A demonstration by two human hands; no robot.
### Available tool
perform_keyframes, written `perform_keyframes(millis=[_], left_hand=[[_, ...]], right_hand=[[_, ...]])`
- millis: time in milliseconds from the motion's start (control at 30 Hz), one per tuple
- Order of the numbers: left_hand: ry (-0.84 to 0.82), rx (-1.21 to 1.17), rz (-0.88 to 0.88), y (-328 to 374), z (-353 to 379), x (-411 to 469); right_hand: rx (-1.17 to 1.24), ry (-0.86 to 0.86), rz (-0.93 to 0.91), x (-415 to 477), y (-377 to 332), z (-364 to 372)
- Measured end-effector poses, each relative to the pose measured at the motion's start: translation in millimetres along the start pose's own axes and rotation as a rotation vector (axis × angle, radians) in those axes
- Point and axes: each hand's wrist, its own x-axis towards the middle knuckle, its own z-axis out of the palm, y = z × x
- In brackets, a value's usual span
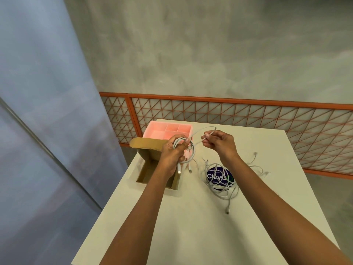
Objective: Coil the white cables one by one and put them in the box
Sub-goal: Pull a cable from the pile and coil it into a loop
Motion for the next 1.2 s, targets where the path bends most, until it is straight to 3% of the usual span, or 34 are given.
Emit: perform_keyframes(millis=[200,333,467,567,767,1033,1100,1200], left_hand=[[-0.017,-0.022,-0.006,1,2,0],[-0.002,-0.015,-0.014,2,3,1],[0.082,0.030,0.002,-3,0,0],[0.104,0.033,0.003,-2,-3,0],[0.106,0.042,-0.001,-5,-4,1],[0.264,0.102,0.055,-5,2,2],[0.290,0.127,0.063,-4,3,3],[0.311,0.171,0.070,-6,0,4]], right_hand=[[0.062,-0.053,0.129,-9,-2,12],[0.047,-0.217,0.296,-14,-3,18],[-0.149,-0.427,0.323,-22,-7,24],[-0.114,-0.514,0.365,-25,-11,23],[-0.311,-0.574,0.268,-22,-9,24],[-1.206,-0.145,-0.091,-22,-24,43],[-1.302,-0.182,-0.113,-24,-31,46],[-1.233,-0.384,-0.118,-27,-46,44]])
